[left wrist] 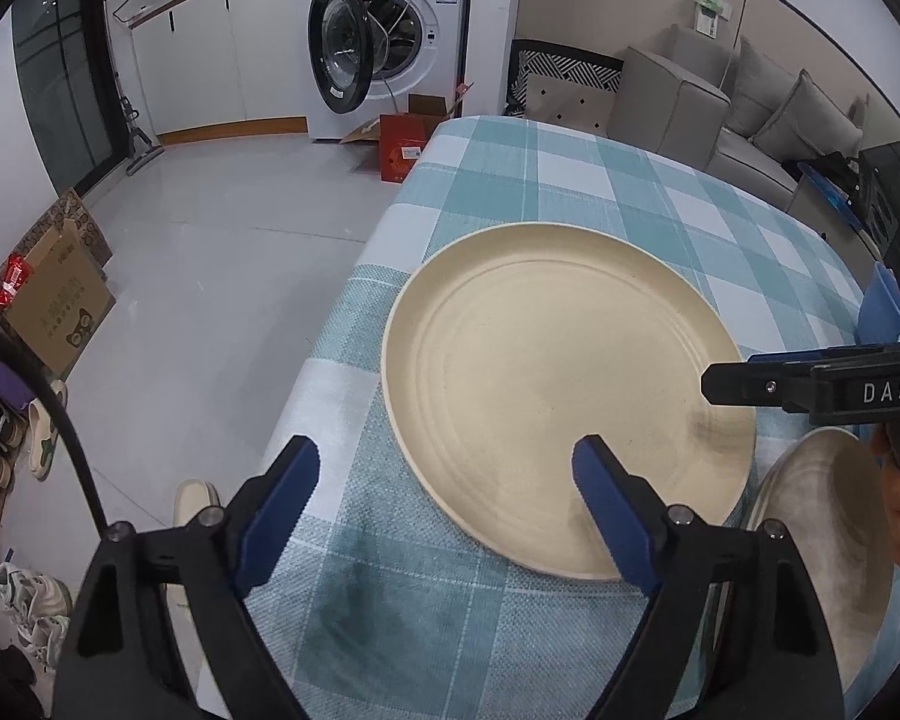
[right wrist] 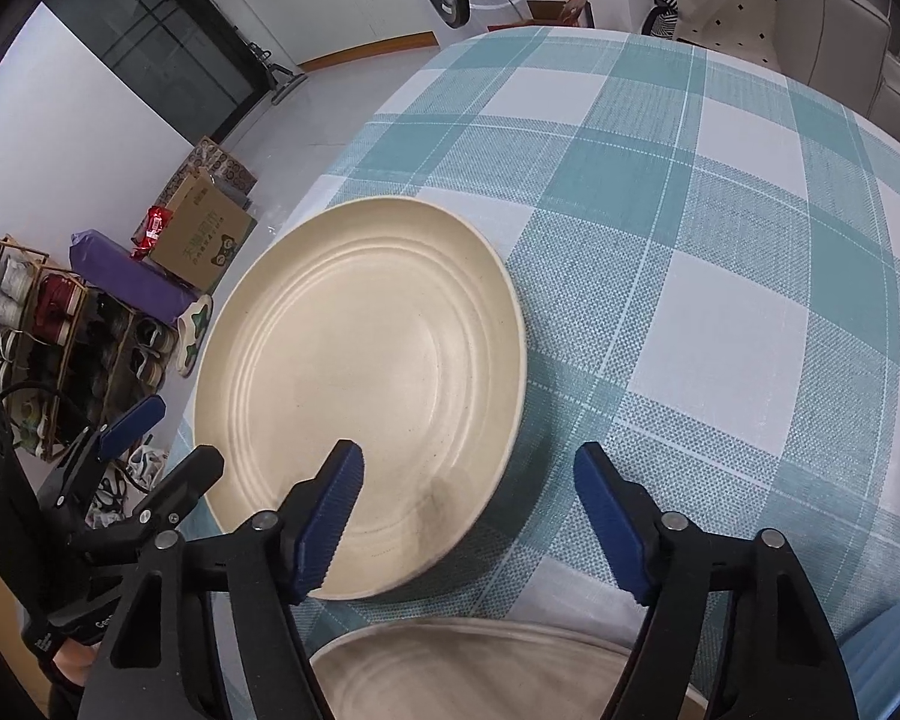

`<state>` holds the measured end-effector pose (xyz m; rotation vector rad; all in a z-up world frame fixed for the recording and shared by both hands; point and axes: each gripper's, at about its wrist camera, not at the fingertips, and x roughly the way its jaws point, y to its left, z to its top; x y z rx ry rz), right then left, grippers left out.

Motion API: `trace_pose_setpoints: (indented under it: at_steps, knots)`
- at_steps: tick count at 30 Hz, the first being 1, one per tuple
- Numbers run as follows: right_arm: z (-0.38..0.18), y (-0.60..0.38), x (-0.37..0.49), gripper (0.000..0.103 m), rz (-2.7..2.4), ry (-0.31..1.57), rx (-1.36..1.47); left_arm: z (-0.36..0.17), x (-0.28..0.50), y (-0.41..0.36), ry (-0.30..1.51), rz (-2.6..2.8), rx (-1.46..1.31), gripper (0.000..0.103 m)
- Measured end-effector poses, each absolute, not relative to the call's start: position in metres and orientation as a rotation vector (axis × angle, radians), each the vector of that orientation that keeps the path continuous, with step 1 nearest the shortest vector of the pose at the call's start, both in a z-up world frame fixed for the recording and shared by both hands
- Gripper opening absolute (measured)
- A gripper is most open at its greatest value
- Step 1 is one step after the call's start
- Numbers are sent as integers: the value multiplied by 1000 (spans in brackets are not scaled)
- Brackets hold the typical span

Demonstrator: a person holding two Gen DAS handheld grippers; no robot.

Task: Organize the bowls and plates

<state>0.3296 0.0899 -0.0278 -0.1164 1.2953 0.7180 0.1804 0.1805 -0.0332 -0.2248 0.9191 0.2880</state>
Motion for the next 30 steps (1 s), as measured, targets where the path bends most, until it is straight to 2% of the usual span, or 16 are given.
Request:
trace_pose_setpoints:
  at_steps: [2, 5, 19, 24, 30]
  knots:
    - [-29, 90, 330, 70, 719, 1294, -114, -37, 181, 182, 935, 279, -236, 71]
    - [-29, 91, 330, 67, 723, 1293, -111, -40, 182, 184, 942, 274, -249, 65]
    - [-34, 102, 344, 62, 693, 1268, -86, -48, 182, 200, 945, 297, -294, 58]
    - [-35, 103, 346, 55, 692, 1265, -75, -50, 183, 202, 953, 291, -313, 50]
    - [-38, 102, 343, 39, 717, 1292, -55, -50, 184, 199, 960, 257, -321, 39]
